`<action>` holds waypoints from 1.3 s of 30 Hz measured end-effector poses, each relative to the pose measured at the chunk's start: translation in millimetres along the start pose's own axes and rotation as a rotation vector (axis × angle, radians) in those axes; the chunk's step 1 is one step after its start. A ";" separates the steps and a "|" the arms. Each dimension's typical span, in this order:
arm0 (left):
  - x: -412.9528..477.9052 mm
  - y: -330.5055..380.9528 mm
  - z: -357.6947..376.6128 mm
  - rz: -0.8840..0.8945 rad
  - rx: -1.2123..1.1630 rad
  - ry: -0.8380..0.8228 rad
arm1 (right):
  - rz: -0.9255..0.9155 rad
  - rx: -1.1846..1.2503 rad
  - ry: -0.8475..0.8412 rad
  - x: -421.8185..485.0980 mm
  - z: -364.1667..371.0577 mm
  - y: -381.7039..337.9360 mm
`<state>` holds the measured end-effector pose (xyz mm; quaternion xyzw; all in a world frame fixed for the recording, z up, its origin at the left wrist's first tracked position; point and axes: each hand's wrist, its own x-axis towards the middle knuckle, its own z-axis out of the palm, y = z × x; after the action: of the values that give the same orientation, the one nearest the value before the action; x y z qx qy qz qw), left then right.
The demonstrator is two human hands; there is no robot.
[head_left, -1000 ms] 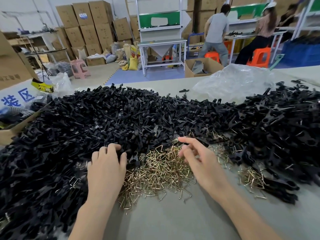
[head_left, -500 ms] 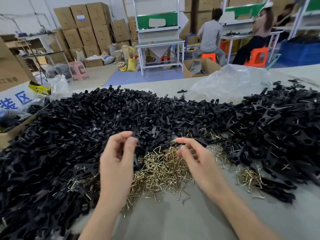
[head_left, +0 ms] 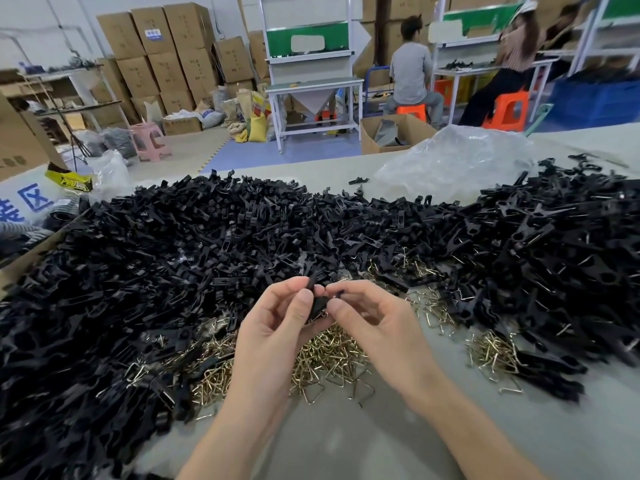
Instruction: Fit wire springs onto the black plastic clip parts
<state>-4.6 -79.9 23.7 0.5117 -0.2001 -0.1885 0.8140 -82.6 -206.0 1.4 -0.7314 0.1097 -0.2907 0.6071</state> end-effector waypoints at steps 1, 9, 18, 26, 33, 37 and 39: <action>0.1 0.1 0.1 0.002 0.017 -0.005 | 0.009 0.033 -0.004 0.2 0.1 0.4; -0.6 -1.4 -4.2 0.120 0.228 0.051 | 0.063 0.226 -0.003 1.5 -0.5 -0.7; -0.6 -3.5 -6.4 0.114 0.404 0.011 | 0.142 0.464 0.058 6.5 -7.6 0.1; -2.5 -3.7 -4.5 -0.059 0.261 -0.099 | 0.179 0.538 0.011 5.0 -8.6 -6.1; -1.8 0.5 -10.4 0.009 0.417 -0.171 | 0.204 0.512 -0.033 6.0 -10.8 -4.8; 2.0 -2.8 -15.1 0.050 0.485 -0.136 | 0.206 0.450 -0.161 1.0 -7.7 -6.3; 1.8 -6.9 -15.2 0.054 0.518 -0.105 | 0.207 0.417 -0.175 -0.6 -5.6 -8.9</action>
<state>4.0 -72.1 11.6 0.6869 -0.2971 -0.1354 0.6493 -87.9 -208.1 10.3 -0.5975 0.0686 -0.1789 0.7786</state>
